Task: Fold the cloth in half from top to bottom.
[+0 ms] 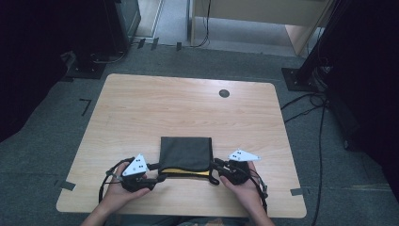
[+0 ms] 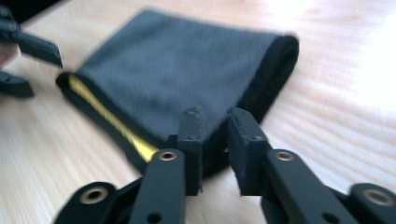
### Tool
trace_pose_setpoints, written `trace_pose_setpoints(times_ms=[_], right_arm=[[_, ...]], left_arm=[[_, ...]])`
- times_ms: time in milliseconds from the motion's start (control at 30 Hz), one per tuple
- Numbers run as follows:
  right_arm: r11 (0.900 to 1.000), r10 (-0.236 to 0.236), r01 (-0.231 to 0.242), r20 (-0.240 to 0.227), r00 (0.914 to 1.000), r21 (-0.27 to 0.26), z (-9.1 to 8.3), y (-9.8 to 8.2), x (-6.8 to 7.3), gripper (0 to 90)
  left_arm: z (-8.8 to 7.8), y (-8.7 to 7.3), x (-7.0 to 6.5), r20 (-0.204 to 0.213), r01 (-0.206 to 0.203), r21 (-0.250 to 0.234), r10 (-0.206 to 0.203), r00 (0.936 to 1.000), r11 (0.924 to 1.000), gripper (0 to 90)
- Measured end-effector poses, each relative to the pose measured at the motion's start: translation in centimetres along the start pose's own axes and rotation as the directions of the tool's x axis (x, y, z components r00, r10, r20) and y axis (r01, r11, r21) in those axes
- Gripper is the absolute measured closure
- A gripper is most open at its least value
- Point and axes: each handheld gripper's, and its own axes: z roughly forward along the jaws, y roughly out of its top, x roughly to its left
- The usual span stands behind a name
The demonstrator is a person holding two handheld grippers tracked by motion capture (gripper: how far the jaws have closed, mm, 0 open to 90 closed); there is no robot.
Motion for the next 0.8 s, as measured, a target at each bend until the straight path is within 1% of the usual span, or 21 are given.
trace_pose_setpoints(times_ms=[67, 100, 133, 167, 200, 233, 267, 300, 333, 367, 400, 433, 467, 500, 533, 567, 600, 667, 700, 733, 800], right_arm=[[0.999, 0.034, -0.034, 0.030, 0.9990, 0.001, 0.7, 0.0, 0.3, 71.2], [0.998, 0.053, -0.053, 0.030, 0.9982, 0.013, 1.1, 0.0, 0.3, 70.1], [0.995, 0.084, -0.086, 0.046, 0.9954, 0.047, 1.9, -0.2, 0.2, 69.0], [0.995, 0.084, -0.086, 0.046, 0.9954, 0.047, 1.9, -0.2, 0.2, 69.0], [0.993, 0.105, -0.109, 0.059, 0.9927, 0.056, 2.2, -0.5, 0.2, 69.0], [0.992, 0.111, -0.114, 0.059, 0.9921, 0.052, 2.2, -0.5, 0.2, 69.3], [0.992, 0.109, -0.112, 0.060, 0.9922, 0.049, 2.0, -0.5, 0.4, 70.8], [0.992, 0.109, -0.112, 0.060, 0.9922, 0.049, 2.0, -0.5, 0.4, 70.8], [0.994, 0.096, -0.099, 0.065, 0.9932, 0.041, 1.9, -0.5, 0.4, 72.0], [0.995, 0.092, -0.095, 0.073, 0.9930, 0.037, 1.8, -0.4, 0.6, 73.5], [0.995, 0.091, -0.094, 0.081, 0.9926, 0.032, 1.8, -0.4, 0.6, 74.0], [0.995, 0.086, -0.090, 0.086, 0.9926, 0.033, 1.7, -0.4, 0.7, 74.7], [0.997, 0.058, -0.063, 0.104, 0.9929, 0.040, 1.8, -0.4, 0.9, 78.7], [0.997, 0.058, -0.063, 0.104, 0.9929, 0.040, 1.8, -0.4, 0.9, 78.7], [0.998, 0.052, -0.056, 0.109, 0.9927, 0.038, 1.8, -0.4, 1.0, 82.7], [0.998, 0.026, -0.032, 0.105, 0.9942, 0.049, 1.6, -0.4, 1.3, 89.6], [0.998, 0.026, -0.032, 0.105, 0.9942, 0.049, 1.6, -0.4, 1.3, 89.6], [0.997, -0.014, 0.006, 0.114, 0.9933, 0.074, 1.4, -0.3, 1.5, 90.0], [0.997, -0.014, 0.006, 0.114, 0.9933, 0.074, 1.4, -0.3, 1.5, 90.0], [0.995, -0.026, 0.015, 0.111, 0.9935, 0.100, 1.4, -0.4, 1.4, 90.0], [0.994, -0.025, 0.012, 0.110, 0.9937, 0.111, 1.4, -0.4, 1.3, 90.0]], left_arm=[[0.3, 0.1, -0.1, -0.055, 0.004, 0.000, -0.004, 0.9985, 1.0000, 48.3], [0.5, 0.1, -0.1, -0.072, 0.007, -0.002, -0.007, 0.9974, 1.0000, 48.2], [0.6, 0.1, -0.2, -0.085, 0.011, 0.000, -0.011, 0.9963, 0.9999, 48.2], [0.8, 0.0, -0.2, -0.112, 0.011, 0.001, -0.011, 0.9936, 0.9999, 48.2], [0.8, 0.0, -0.3, -0.154, 0.006, -0.011, -0.007, 0.9880, 0.9999, 49.8], [0.6, 0.1, -0.4, -0.215, 0.002, -0.035, -0.009, 0.9766, 0.9994, 50.4], [0.3, 0.3, -0.3, -0.259, 0.007, -0.055, -0.022, 0.9658, 0.9984, 50.6], [0.1, 0.5, -0.1, -0.277, 0.034, -0.084, -0.056, 0.9592, 0.9959, 50.6], [0.0, 0.6, 0.2, -0.282, 0.078, -0.109, -0.107, 0.9536, 0.9909, 50.6], [0.2, 0.6, 0.4, -0.279, 0.106, -0.104, -0.132, 0.9512, 0.9889, 50.1], [0.5, 0.6, 0.5, -0.274, 0.121, -0.083, -0.139, 0.9517, 0.9892, 49.2], [1.0, 0.5, 0.5, -0.273, 0.123, -0.053, -0.133, 0.9528, 0.9910, 48.5], [2.1, 0.2, 0.1, -0.251, 0.105, 0.027, -0.095, 0.9633, 0.9941, 46.3], [2.1, 0.2, 0.1, -0.251, 0.105, 0.027, -0.095, 0.9633, 0.9941, 45.5], [2.6, 0.0, -0.2, -0.246, 0.090, 0.061, -0.072, 0.9666, 0.9941, 45.5], [2.9, -0.1, -0.4, -0.248, 0.074, 0.099, -0.048, 0.9677, 0.9923, 45.4], [3.1, -0.2, -0.5, -0.255, 0.064, 0.120, -0.032, 0.9664, 0.9907, 45.4], [2.9, -0.1, -0.5, -0.261, 0.056, 0.127, -0.021, 0.9652, 0.9904, 44.5], [2.9, -0.1, -0.4, -0.260, 0.050, 0.133, -0.014, 0.9656, 0.9899, 44.5], [2.7, -0.3, -0.2, -0.258, 0.044, 0.138, -0.007, 0.9662, 0.9895, 43.9], [2.6, -0.3, 0.0, -0.256, 0.051, 0.141, -0.013, 0.9667, 0.9887, 43.8]])
